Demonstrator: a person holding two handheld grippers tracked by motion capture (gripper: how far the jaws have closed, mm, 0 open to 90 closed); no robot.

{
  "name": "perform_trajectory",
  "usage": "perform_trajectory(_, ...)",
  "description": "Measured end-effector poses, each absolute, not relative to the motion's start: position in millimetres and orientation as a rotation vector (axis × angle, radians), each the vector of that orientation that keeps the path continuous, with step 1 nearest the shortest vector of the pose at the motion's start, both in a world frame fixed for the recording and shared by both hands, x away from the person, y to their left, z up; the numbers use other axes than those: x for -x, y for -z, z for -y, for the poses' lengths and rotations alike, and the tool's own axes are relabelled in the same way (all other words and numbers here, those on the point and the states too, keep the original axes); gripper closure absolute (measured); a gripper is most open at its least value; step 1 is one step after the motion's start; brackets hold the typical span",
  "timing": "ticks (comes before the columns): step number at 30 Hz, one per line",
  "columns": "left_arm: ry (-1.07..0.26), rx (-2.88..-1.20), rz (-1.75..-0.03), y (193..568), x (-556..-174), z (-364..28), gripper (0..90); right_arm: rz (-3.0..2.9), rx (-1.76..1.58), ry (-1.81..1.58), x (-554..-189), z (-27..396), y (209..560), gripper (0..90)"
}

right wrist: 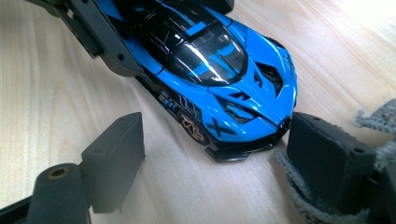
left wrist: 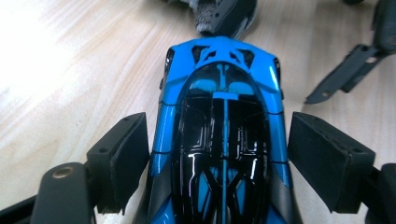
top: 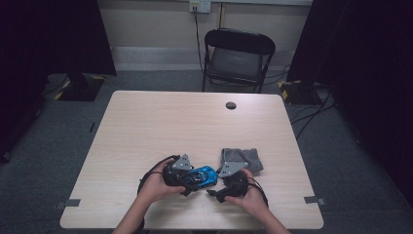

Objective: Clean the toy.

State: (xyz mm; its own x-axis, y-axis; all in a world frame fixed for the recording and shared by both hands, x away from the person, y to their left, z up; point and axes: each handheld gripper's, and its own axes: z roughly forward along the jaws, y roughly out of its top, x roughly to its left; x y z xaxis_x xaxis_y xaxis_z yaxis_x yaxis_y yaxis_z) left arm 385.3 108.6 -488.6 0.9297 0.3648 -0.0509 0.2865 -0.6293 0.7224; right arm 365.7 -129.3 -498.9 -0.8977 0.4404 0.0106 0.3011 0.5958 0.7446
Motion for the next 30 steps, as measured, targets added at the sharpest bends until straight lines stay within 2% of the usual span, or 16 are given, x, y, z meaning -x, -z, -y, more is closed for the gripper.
perform_trajectory(10, -0.139, -2.316, -0.471, 494, -388, -103, 16.4, -2.647, -0.629, -1.203, -366, 129, 499, 18.2)
perform_trajectory(17, -0.157, -2.331, -0.446, 494, -388, -100, 16.3, -2.648, -0.631, -1.207, -365, 127, 500, 15.6)
perform_trajectory(30, -0.169, -2.328, -0.461, 494, -381, -110, 18.1, -2.665, -0.607, -1.203, -365, 117, 499, 16.0)
